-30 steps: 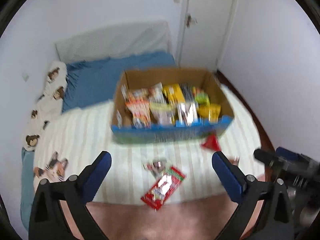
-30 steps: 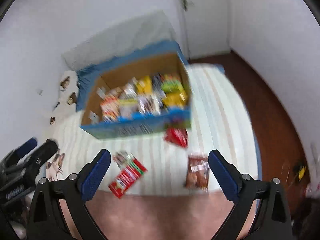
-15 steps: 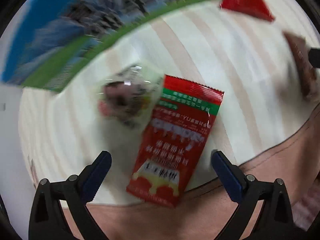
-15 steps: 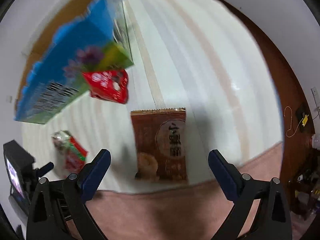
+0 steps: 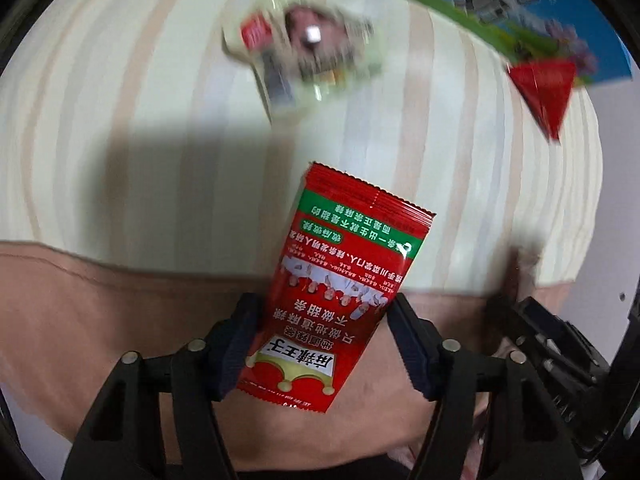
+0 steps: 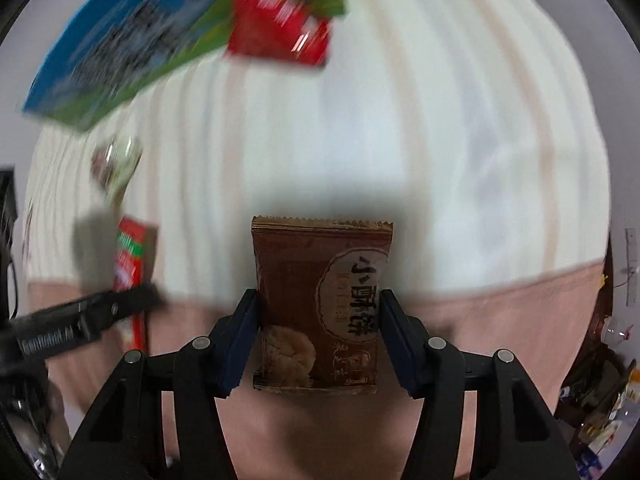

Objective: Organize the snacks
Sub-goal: 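Grasp the red sauce packet with left tool while right grasps brown cracker pack, then carry the red packet and brown pack into the box and open both tools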

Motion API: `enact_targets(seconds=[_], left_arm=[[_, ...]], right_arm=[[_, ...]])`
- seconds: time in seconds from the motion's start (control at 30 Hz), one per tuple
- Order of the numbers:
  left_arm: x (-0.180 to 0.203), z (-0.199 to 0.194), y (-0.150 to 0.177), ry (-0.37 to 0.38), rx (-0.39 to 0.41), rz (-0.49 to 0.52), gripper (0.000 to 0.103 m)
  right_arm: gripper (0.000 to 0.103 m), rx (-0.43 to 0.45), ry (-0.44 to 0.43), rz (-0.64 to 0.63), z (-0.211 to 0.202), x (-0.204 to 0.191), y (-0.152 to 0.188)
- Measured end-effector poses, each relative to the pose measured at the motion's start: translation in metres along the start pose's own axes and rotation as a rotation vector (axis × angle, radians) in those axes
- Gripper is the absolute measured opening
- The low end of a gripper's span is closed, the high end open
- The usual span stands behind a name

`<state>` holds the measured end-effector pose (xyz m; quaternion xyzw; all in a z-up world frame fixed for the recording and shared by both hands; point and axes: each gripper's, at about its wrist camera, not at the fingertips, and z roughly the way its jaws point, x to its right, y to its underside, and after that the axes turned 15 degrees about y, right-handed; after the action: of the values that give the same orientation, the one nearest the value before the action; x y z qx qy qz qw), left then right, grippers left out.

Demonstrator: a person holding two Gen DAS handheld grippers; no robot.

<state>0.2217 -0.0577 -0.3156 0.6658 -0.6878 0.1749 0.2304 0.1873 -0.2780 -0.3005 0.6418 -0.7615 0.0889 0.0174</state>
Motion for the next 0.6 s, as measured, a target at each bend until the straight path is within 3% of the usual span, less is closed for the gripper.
enact_targets(seconds=[0.17,0.23,0.27,0.3,0.4,0.47,0.6], left_arm=[[0.017,0.023,0.004,-0.112,-0.076,0.140,0.071],[0.027,0.028,0.008,-0.164,-0.062,0.197,0.071],[0.031,0.028,0.010,-0.182,-0.050,0.219,0.069],[0.034,0.028,0.014,-0.192,-0.034,0.234,0.057],[0.041,0.022,0.022,-0.177,-0.008,0.235,0.048],[0.034,0.008,0.019,-0.160,0.002,0.214,0.047],[0.037,-0.018,0.026,-0.089,0.044,0.178,0.047]], right_arm=[[0.064,-0.068,-0.019,0.019,0.015,-0.001,0.017],[0.070,-0.075,-0.028,0.042,0.020,-0.002,0.015],[0.072,-0.075,-0.027,0.044,0.022,-0.002,0.014],[0.072,-0.068,-0.010,0.045,0.023,-0.006,0.015],[0.071,-0.025,0.047,0.023,0.028,-0.017,0.020],[0.061,0.016,0.084,0.007,0.024,-0.025,0.025],[0.061,0.045,0.053,0.016,0.011,-0.028,0.035]])
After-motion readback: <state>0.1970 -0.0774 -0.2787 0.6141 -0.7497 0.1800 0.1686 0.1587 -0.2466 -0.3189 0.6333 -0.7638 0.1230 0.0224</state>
